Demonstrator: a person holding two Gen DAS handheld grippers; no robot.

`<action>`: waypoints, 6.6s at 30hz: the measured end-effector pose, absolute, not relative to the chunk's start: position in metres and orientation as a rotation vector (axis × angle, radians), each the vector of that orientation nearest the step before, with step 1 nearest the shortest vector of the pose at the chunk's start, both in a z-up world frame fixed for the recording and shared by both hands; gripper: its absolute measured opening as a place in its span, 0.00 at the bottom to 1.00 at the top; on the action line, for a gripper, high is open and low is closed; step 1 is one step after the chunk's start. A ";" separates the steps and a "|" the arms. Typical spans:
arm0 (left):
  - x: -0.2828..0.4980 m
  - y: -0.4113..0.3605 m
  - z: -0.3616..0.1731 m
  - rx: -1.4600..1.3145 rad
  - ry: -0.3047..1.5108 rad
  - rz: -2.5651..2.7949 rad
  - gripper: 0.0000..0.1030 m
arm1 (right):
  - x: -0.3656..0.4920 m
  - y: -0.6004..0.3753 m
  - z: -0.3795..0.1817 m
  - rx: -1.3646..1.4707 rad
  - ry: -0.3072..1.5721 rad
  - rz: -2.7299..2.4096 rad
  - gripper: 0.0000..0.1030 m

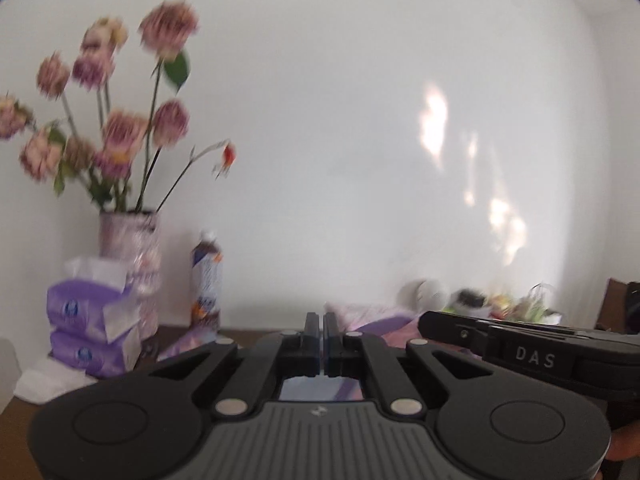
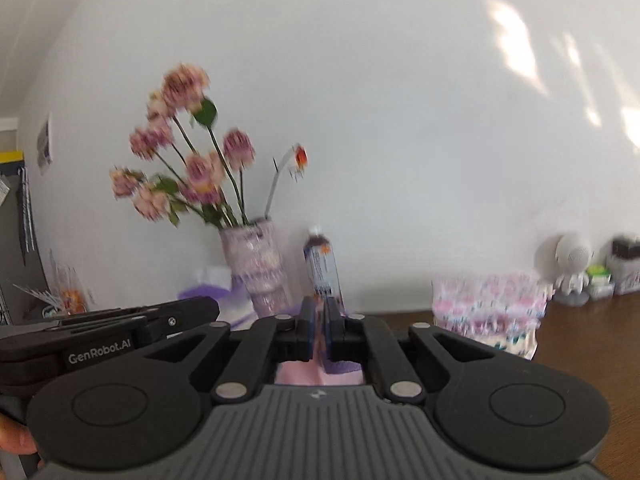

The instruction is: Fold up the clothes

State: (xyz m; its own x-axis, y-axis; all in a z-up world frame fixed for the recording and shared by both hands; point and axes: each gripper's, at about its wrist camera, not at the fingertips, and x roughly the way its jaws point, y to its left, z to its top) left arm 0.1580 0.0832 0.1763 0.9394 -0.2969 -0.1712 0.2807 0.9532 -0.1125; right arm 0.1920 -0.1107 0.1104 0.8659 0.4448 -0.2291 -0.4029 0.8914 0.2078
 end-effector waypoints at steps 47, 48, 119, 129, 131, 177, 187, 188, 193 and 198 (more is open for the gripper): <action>0.178 0.034 0.028 0.036 0.635 -0.259 0.48 | 0.184 -0.149 -0.002 0.016 0.682 0.446 0.29; 0.182 0.035 0.025 0.029 0.645 -0.265 0.29 | 0.187 -0.148 -0.003 0.016 0.691 0.452 0.22; 0.039 0.054 0.040 0.006 0.614 -0.546 0.87 | 0.042 -0.172 0.048 -0.089 0.472 0.493 0.82; 0.024 0.026 0.019 0.045 0.693 -0.583 0.87 | -0.019 -0.218 0.020 -0.073 0.581 0.454 0.82; 0.024 0.023 0.017 0.056 0.693 -0.574 0.86 | -0.026 -0.224 0.018 -0.049 0.594 0.452 0.74; 0.063 0.028 0.049 0.015 0.654 -0.811 0.57 | 0.075 -0.218 0.022 0.074 0.609 0.481 0.39; 0.055 -0.030 0.022 0.218 0.674 -0.804 0.12 | 0.022 -0.237 0.007 0.142 0.582 0.357 0.46; 0.056 -0.027 0.023 0.197 0.667 -0.783 0.08 | 0.020 -0.236 0.006 0.142 0.580 0.361 0.46; 0.061 -0.008 0.039 0.105 0.601 -0.702 0.03 | 0.010 -0.234 0.006 0.141 0.571 0.382 0.50; 0.065 0.017 0.056 0.033 0.533 -0.603 0.02 | 0.010 -0.213 0.002 0.092 0.583 0.428 0.50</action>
